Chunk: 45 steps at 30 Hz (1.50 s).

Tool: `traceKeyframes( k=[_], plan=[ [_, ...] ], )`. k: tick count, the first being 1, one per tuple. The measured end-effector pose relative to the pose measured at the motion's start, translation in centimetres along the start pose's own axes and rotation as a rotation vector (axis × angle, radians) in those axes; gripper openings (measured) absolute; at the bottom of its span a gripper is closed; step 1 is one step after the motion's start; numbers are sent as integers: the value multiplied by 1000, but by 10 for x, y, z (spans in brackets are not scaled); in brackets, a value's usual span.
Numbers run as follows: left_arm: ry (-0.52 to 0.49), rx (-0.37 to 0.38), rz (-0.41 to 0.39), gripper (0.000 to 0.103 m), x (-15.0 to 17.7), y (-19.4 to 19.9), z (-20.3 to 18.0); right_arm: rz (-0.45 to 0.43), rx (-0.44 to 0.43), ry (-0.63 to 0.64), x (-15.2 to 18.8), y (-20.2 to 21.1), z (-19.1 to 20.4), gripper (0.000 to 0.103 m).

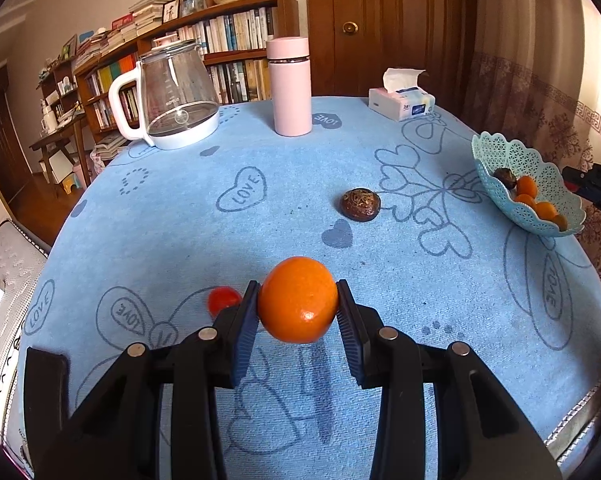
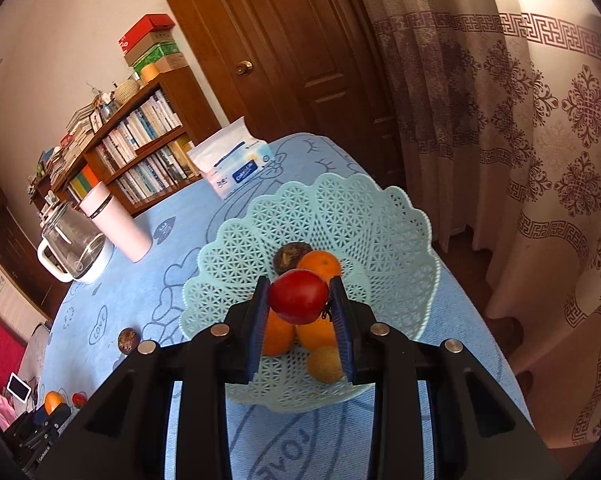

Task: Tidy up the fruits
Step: 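Carry the tomato into the mint basket and open the right gripper, then carry the orange into the basket and open the left gripper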

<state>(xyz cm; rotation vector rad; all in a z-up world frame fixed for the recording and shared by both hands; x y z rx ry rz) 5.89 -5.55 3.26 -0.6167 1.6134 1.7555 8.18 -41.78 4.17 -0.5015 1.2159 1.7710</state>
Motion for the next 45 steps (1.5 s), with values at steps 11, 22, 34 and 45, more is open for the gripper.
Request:
traceKeyframes(
  k=[11,22,34,45],
  plan=[
    [-26,17,6,38,-1,-2,-12,17,26,-54,1,-7,-20,34],
    [-69,47,-12,38,-12,1,-32,-37,33,-95,-4,3,-26,59],
    [-149,117,-58,38,-38,1,-82,-82,66,-111,-7,10,-34,59],
    [-202,264,-83,38,-73,-13,-151,-100,84,-100,-8,11,-34,59]
  ],
)
Point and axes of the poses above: each gripper's, at about its wrist camera, not at the fingertips, and y roughly against the way its jaws point, z to its left, x to its underside, the point moved 4 cm from there along -y, roughly the way its jaws point, and after that the axes turned 6 degrees about -x, right-handed, at the moved point
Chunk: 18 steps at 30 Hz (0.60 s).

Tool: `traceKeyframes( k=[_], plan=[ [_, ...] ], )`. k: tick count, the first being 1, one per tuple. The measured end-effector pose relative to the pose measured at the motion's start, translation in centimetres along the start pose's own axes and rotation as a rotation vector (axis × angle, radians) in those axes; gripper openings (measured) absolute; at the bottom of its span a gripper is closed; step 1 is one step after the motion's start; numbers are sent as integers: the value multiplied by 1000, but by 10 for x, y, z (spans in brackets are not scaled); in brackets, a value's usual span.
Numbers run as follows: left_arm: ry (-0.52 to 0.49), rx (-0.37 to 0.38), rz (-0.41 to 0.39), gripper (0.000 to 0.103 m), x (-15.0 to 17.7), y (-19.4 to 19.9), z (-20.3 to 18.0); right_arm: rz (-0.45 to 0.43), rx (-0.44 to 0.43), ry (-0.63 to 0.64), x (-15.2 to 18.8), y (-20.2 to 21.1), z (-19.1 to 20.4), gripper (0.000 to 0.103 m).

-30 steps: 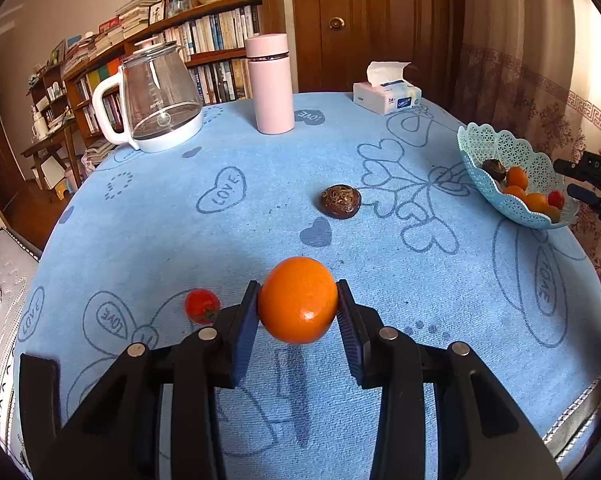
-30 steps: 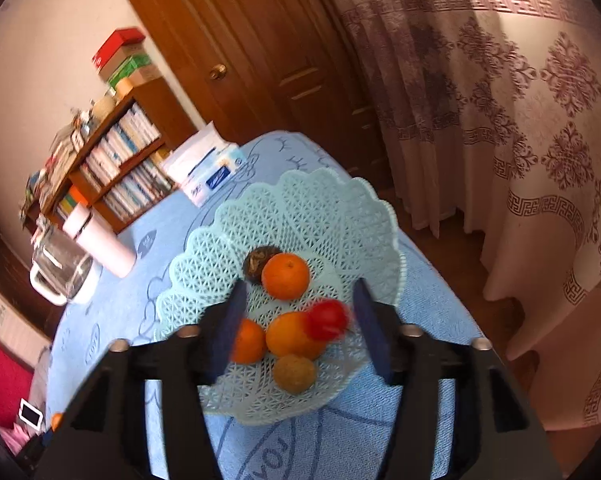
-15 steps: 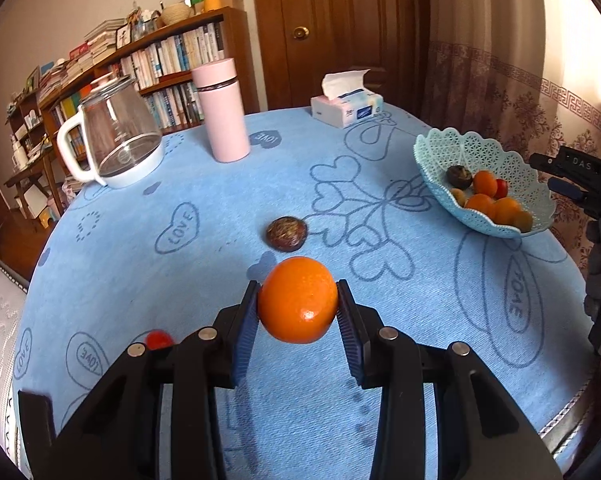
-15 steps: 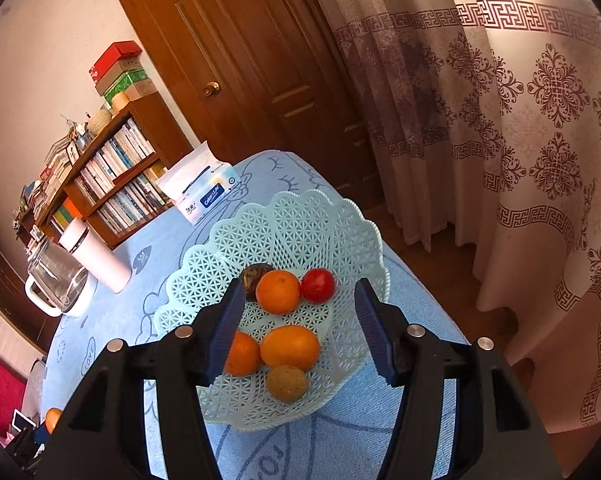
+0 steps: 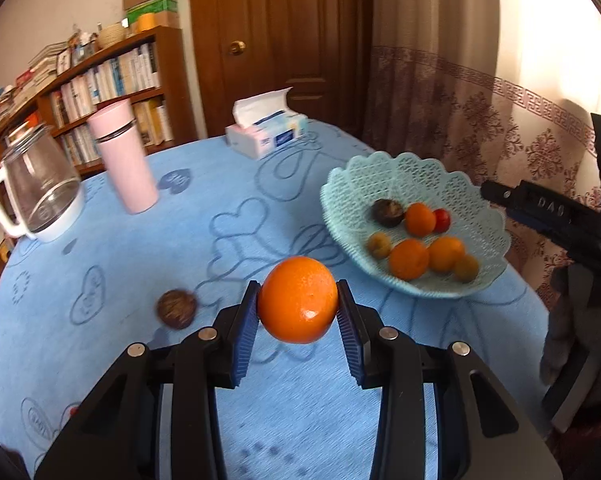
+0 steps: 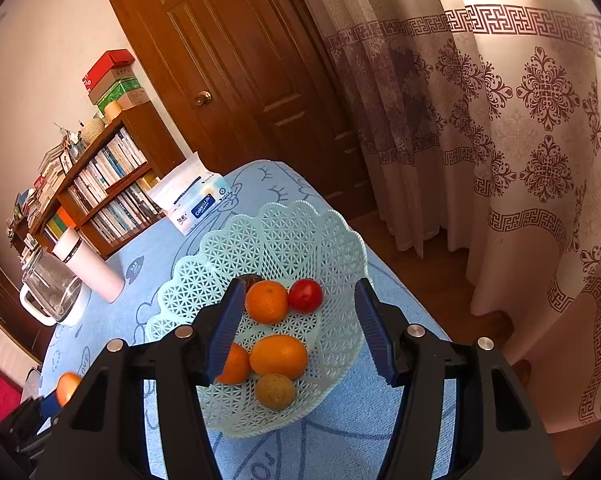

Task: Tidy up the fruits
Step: 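Carry the orange into the basket and open the left gripper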

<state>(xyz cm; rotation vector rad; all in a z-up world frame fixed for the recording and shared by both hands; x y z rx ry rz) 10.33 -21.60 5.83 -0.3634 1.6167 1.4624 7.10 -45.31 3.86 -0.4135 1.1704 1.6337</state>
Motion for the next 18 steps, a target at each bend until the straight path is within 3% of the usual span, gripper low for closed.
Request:
traceKeyframes(
  k=[9,10,12,14,18],
  plan=[
    [-14,117,5,39,-27,-33,-40,4,3,-15,-2,-3,-4,59],
    [-13,120,-2,41,-28,-34,-42,4,3,-16,-2,-3,-5,59],
    [-6,120,-24,60,-32,-36,-44,3,6,-13,-2,-4,-5,59],
    [7,124,-42,69,-34,-36,-42,2,11,-7,-2,-5,-4,59],
    [45,109,-38,70,-35,-38,-29,3,13,-4,0,-7,-4,59]
  ],
)
Point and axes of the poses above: each gripper's, at about its wrist camera, not at the fingertips, and y roughly against the way its jaws point, z to its left, x to its underside, the point moved 4 cm from there along -y, roughly the way its jaws point, and after that the axes turned 6 degrees about -x, right-handed, at the moved point
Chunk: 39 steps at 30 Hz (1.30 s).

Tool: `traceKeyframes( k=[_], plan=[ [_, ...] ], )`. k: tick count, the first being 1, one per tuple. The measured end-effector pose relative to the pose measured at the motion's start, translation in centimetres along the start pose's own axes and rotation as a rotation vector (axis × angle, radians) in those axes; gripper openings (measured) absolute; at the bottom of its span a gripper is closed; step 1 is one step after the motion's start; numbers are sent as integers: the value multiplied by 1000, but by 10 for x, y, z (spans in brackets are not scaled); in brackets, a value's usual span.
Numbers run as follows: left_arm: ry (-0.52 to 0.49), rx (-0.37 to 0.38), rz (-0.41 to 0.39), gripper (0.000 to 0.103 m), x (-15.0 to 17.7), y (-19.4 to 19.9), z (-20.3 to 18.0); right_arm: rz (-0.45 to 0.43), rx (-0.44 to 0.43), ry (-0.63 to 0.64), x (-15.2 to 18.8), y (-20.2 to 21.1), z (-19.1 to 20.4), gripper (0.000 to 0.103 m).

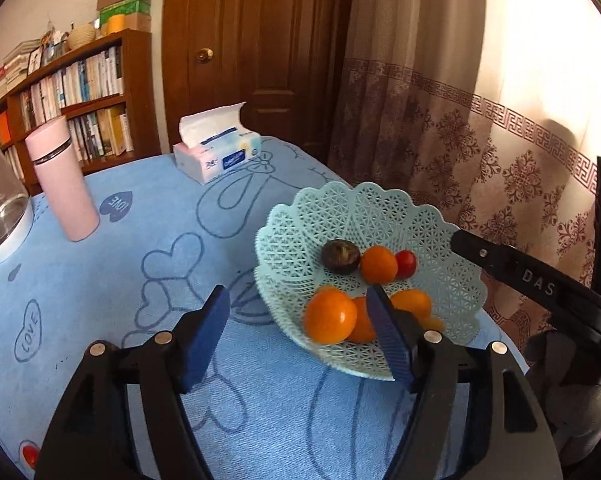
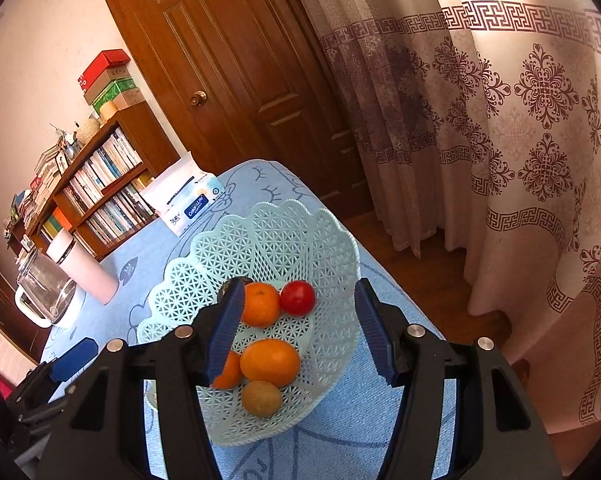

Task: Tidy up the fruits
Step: 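Carry the orange into the basket and open the left gripper, then move the left gripper to the second red tomato and close on it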

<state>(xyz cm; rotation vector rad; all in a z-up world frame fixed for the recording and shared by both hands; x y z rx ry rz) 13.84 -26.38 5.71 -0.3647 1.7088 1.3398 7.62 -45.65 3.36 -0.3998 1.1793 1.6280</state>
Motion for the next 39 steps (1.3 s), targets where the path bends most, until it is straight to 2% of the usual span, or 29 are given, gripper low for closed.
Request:
traceKeyframes(
  k=[4,8,10,19,22,26,29,39],
  plan=[
    [41,-31,9,71,2,0,17,-6,0,6,0,1,1,59],
    [59,-91,10,84,6,6,31,-13,-1,17,1,3,6,59],
    [51,-129,13,87,8,8,36,-18,-2,19,1,5,7,59],
    [69,-180,-14,91,11,36,63,-53,-30,20,-3,18,16,62],
    [84,-198,-22,92,13,48,74,-65,-50,26,-3,23,22,71],
    [113,-231,-21,94,20,64,94,-75,-78,39,-1,31,34,73],
    [137,-257,-23,94,24,76,108,-82,-99,40,0,35,40,81],
    [194,-352,-30,94,40,112,159,-61,-136,73,8,36,60,81]
  ],
)
Point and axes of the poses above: each gripper's, at about its wrist camera, not at the fingertips, and y roughly against the way its jaws point, z to its left, x to its underside, the point moved 4 cm from there along -y, roughly the way its jaws point, and after that the axes turned 6 degrees about -x, right-handed, at the moved point
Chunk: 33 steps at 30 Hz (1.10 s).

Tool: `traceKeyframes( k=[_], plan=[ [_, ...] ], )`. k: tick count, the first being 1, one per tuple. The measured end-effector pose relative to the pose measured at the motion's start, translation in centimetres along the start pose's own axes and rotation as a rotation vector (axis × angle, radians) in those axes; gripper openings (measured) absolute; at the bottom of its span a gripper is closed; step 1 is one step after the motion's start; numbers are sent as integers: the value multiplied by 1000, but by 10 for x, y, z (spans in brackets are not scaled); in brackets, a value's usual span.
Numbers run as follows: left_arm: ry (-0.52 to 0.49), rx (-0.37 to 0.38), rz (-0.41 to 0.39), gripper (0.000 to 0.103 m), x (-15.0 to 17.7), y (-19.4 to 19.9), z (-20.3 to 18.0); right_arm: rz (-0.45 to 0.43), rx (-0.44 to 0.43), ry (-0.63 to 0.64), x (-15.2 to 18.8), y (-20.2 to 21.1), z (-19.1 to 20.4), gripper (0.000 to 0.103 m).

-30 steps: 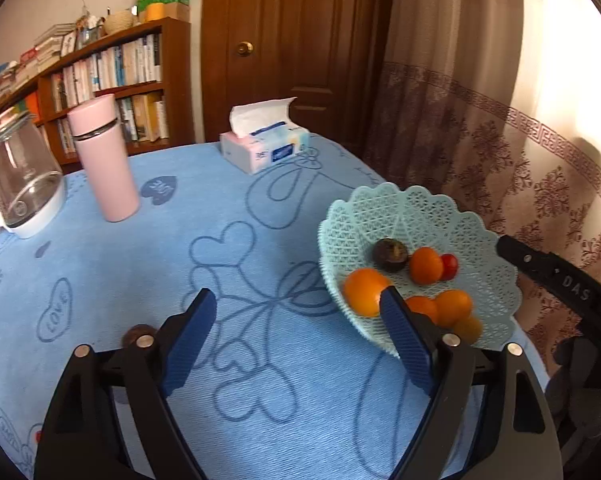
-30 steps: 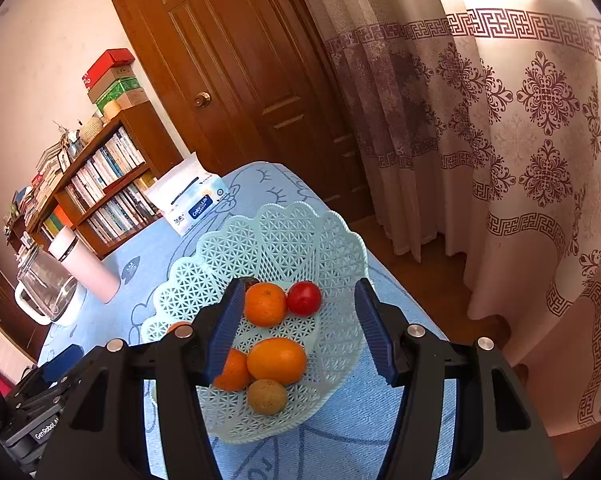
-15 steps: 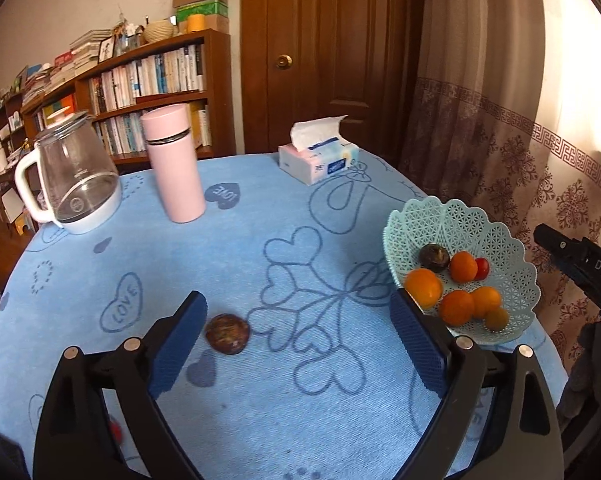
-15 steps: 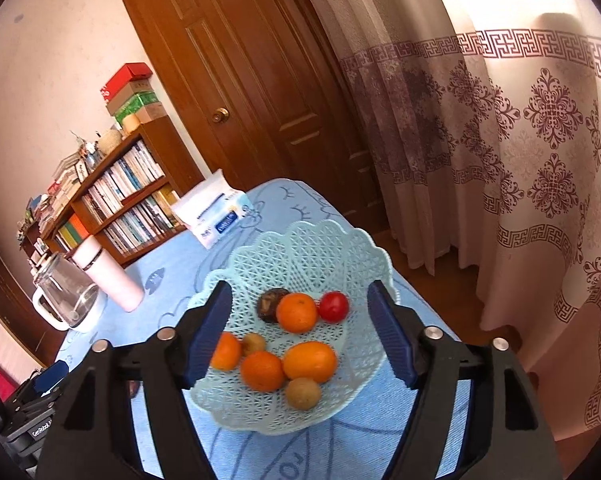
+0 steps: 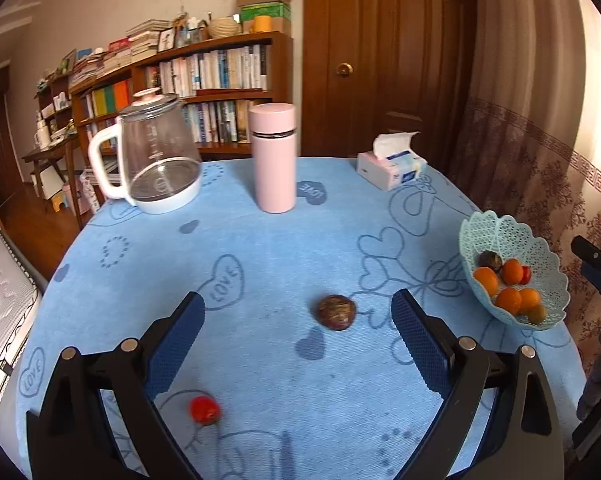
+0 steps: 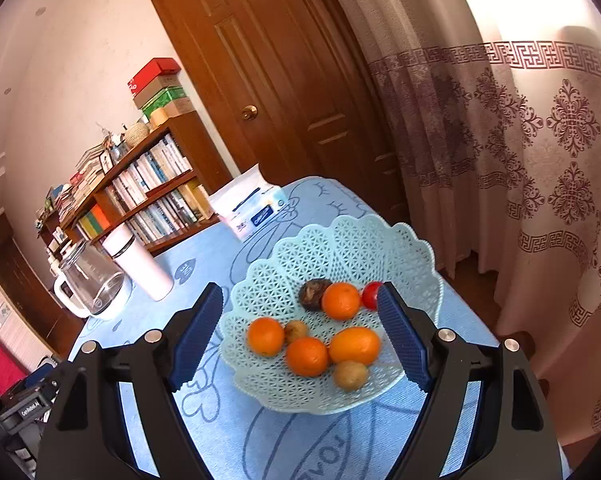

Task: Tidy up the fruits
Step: 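Move the left gripper to the second red tomato and close on it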

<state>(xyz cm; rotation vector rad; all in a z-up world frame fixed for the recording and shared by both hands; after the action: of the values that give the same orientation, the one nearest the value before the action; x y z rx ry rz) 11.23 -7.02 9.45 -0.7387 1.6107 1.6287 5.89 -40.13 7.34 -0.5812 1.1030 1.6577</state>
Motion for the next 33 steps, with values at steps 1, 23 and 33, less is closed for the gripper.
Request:
traceKeyframes(
  k=[1,23,33],
  plan=[
    [5,-7,0,94,1,1,5,4,-3,1,1,0,2,81],
    [104,-116,119,94,56,-12,75,80,-63,74,25,-11,36,82],
    [99,-115,174,93,81,-32,77,135,-92,126,42,-22,54,82]
  ],
)
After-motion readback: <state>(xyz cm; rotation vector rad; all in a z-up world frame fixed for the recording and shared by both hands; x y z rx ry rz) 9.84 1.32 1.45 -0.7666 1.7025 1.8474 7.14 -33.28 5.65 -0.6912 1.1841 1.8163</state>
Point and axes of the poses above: each gripper's, at about its wrist camera, not at the fingertips, and y roughly against the way its jaws point, z to its left, x to its underside, the point moved 4 cm from there along -y, roughly the way its jaws point, and after that the axes turned 6 degrees about -x, right-handed, at the moved point
